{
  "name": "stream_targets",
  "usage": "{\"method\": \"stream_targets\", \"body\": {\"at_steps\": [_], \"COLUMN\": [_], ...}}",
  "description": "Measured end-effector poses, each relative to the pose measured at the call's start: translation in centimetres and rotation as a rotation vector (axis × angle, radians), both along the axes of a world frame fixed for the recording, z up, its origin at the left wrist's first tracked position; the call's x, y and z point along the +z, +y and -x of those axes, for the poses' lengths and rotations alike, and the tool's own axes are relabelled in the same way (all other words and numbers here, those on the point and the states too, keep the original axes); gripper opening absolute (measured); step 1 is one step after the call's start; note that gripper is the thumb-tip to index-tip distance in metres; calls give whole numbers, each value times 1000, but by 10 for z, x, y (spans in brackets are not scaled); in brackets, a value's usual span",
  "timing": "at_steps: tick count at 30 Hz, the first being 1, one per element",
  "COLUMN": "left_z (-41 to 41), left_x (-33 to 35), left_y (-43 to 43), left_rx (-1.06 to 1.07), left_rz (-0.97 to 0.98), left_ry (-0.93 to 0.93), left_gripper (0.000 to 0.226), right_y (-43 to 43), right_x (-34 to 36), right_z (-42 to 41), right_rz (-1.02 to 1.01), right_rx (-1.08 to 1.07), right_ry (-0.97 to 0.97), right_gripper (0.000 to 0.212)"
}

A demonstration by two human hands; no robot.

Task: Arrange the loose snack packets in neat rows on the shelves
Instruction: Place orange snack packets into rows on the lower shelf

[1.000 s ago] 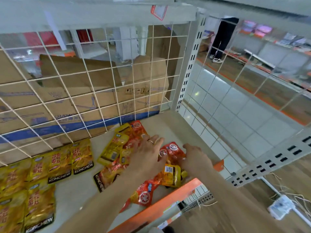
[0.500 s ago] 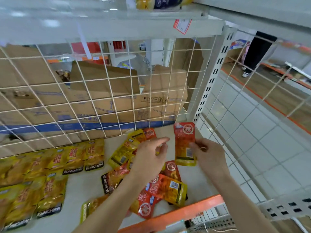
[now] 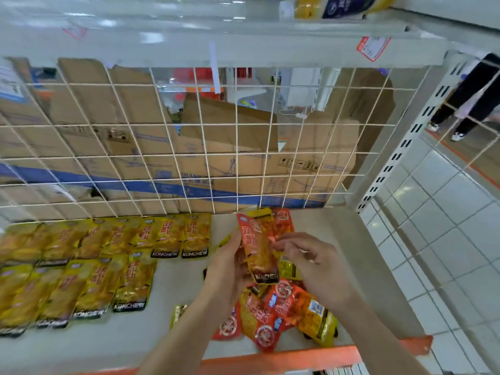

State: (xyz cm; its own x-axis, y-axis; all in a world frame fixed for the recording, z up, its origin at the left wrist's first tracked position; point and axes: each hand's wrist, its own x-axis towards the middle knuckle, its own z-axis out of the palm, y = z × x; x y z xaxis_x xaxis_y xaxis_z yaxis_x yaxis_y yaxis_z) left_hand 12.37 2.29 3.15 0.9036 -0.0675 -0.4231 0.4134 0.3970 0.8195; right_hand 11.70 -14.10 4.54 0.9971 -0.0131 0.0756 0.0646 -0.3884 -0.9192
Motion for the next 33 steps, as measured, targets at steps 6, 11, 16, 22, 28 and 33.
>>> {"method": "stream_targets", "body": {"at_steps": [6, 11, 16, 22, 28, 33], "left_z": [8, 13, 15, 18, 12, 9], "left_x": [6, 14, 18, 20, 21, 29], "left_y": [26, 44, 56, 65, 79, 89], "left_rx": [50, 19, 33, 24, 79, 89], "left_rz": [22, -100, -153, -156, -111, -48], "left_ry": [53, 43, 56, 81, 95, 57], "left_gripper": [22, 14, 20, 21, 23, 19], "right_y": [-8, -17, -10, -6, -16, 9], "right_x": [-27, -55, -66, -61, -22, 22], "right_z": [-51, -99, -116, -119, -89, -35], "right_rz": [202, 508, 578, 320, -373, -920], "right_rx": [-258, -230, -268, -261, -331, -186], "right_ry": [220, 376, 466, 554, 415, 513], "right_gripper": [18, 36, 36, 21, 23, 33]}}
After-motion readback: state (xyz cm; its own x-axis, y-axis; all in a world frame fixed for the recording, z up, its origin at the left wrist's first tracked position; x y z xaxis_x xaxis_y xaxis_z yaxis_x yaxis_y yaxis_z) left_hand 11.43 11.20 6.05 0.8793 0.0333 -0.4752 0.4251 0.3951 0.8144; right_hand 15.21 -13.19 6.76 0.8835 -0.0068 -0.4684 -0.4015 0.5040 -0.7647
